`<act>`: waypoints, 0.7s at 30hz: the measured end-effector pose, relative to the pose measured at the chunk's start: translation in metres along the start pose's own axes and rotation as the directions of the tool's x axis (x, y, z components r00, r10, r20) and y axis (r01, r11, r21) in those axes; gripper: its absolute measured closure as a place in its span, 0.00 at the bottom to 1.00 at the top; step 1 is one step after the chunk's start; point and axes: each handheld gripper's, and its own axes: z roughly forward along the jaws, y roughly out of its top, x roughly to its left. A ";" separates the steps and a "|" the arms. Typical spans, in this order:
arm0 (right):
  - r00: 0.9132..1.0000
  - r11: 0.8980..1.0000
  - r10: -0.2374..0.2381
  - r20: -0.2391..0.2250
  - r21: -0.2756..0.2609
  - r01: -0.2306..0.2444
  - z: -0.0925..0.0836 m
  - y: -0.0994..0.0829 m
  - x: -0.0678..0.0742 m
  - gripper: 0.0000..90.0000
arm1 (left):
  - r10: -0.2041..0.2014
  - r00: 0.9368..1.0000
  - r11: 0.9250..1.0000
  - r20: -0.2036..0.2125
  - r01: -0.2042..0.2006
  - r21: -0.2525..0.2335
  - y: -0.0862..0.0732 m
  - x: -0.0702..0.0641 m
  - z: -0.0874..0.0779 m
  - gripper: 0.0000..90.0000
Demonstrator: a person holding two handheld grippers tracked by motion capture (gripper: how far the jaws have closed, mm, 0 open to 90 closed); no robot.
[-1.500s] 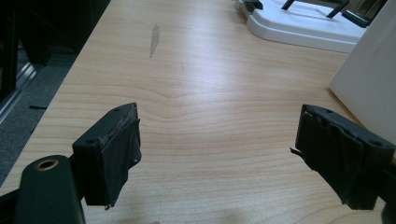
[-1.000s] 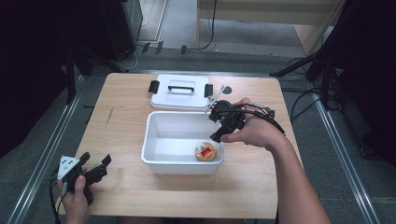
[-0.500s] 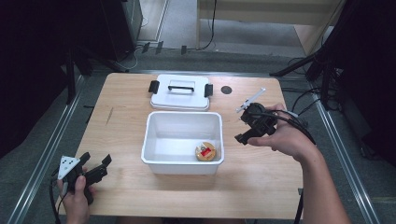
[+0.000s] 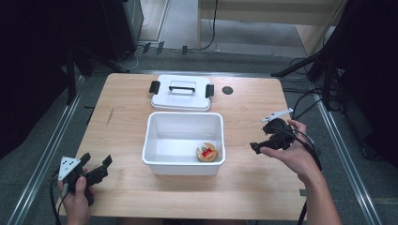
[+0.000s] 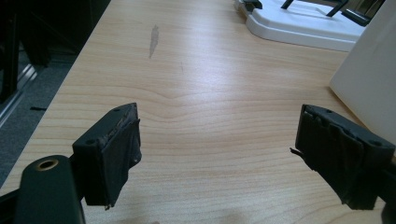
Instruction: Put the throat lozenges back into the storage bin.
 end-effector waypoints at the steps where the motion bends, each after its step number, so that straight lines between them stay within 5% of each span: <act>1: 1.000 1.000 0.010 0.008 -0.011 -0.010 0.003 -0.006 -0.001 0.02 | -0.001 1.000 1.000 0.000 0.001 0.000 0.000 0.000 0.000 0.16; 9: 0.995 0.988 0.093 0.038 -0.125 -0.088 0.018 -0.043 -0.003 0.00 | 0.002 1.000 1.000 0.000 -0.002 0.002 0.000 -0.001 0.000 0.16; 21: 0.976 0.942 0.214 0.046 -0.273 -0.194 0.030 -0.109 -0.011 0.00 | 0.003 1.000 1.000 -0.004 -0.003 0.001 0.000 -0.001 0.000 0.16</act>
